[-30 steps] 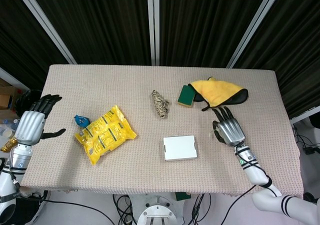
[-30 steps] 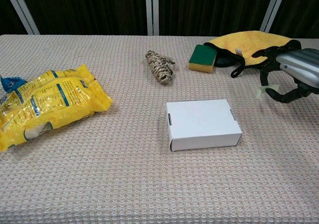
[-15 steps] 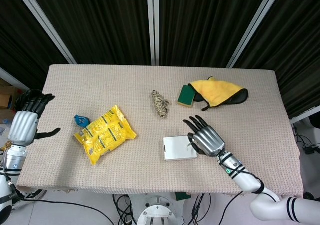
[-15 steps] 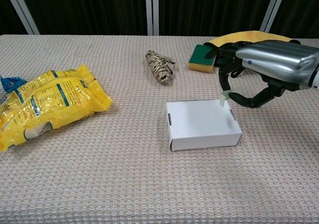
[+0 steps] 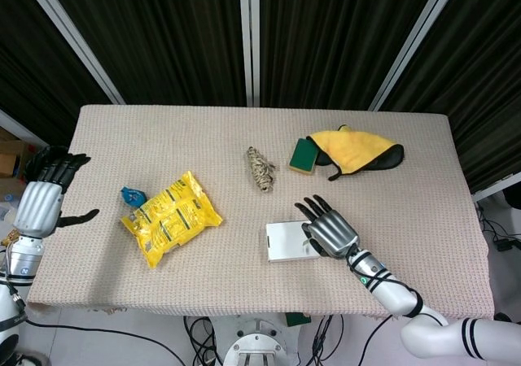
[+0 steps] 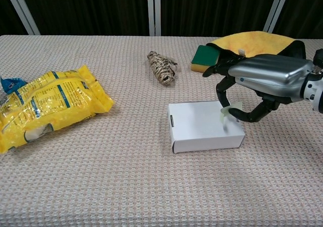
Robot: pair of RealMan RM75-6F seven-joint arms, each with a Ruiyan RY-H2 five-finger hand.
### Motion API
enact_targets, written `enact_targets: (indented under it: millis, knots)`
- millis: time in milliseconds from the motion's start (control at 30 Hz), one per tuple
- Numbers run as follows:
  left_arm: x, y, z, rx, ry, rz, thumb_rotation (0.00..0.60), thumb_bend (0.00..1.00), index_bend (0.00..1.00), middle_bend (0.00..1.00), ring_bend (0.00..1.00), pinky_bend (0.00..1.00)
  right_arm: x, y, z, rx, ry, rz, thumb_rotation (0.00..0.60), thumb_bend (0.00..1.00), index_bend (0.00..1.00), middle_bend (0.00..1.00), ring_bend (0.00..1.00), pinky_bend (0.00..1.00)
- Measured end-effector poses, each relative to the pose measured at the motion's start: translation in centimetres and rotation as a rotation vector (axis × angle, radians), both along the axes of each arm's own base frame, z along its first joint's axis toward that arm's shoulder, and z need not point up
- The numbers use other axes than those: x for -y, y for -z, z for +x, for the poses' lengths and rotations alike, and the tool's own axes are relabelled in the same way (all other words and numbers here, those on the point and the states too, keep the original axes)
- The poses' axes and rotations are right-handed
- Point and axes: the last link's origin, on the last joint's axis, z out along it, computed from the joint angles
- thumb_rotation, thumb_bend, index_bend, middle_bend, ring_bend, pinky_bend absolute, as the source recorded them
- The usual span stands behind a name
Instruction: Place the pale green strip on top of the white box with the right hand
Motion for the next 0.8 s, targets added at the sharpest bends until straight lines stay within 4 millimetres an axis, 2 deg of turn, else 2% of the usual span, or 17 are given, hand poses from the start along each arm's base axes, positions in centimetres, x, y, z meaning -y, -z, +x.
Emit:
enact_targets:
  millis: [400, 800]
  knots:
    - [-0.2, -0.4, -0.1, 0.005, 0.009, 0.010, 0.600, 0.00, 0.15, 0.13, 0.09, 0.17, 0.3, 1.6, 0.3, -0.033, -0.022, -0.001, 0.600, 0.46, 0.60, 0.02, 0.00, 0.00]
    - [-0.1, -0.4, -0.3, 0.017, 0.007, 0.003, 0.600, 0.00, 0.15, 0.13, 0.09, 0.17, 0.4, 2.1, 0.5, -0.026, -0.028, 0.008, 0.600, 0.46, 0.38, 0.01, 0.00, 0.00]
